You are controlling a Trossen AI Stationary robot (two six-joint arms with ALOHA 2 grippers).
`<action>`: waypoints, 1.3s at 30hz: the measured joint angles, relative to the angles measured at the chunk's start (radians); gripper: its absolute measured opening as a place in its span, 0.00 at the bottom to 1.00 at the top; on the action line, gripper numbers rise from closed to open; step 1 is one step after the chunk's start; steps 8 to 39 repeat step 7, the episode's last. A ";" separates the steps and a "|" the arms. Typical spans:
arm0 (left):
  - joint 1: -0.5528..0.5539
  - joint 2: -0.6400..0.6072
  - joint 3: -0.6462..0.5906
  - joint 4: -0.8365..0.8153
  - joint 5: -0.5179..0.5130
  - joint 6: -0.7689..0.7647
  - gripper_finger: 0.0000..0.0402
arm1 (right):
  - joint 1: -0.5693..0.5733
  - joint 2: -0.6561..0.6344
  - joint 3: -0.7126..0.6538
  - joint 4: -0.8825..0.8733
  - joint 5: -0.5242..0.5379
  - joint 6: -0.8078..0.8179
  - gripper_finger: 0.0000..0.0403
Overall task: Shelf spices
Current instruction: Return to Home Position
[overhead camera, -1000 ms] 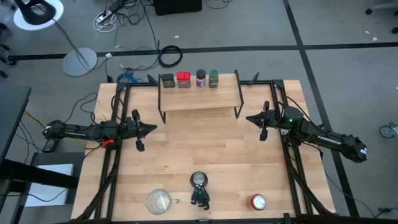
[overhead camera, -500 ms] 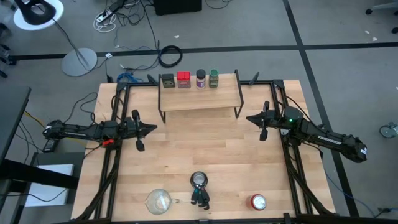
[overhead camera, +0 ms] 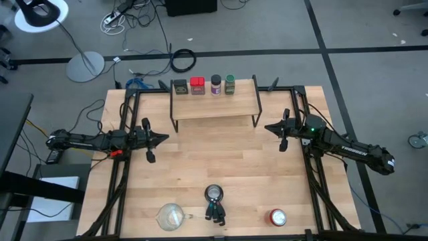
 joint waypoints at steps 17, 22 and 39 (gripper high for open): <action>0.000 0.000 0.000 0.000 0.000 0.000 0.04 | 0.000 0.000 0.000 0.000 0.000 0.000 0.02; 0.000 0.000 0.000 0.000 0.000 0.000 0.04 | 0.000 0.000 0.000 0.000 0.000 0.000 0.02; 0.000 0.000 0.000 0.000 0.000 0.000 0.04 | 0.000 0.000 0.000 0.000 0.000 0.000 0.02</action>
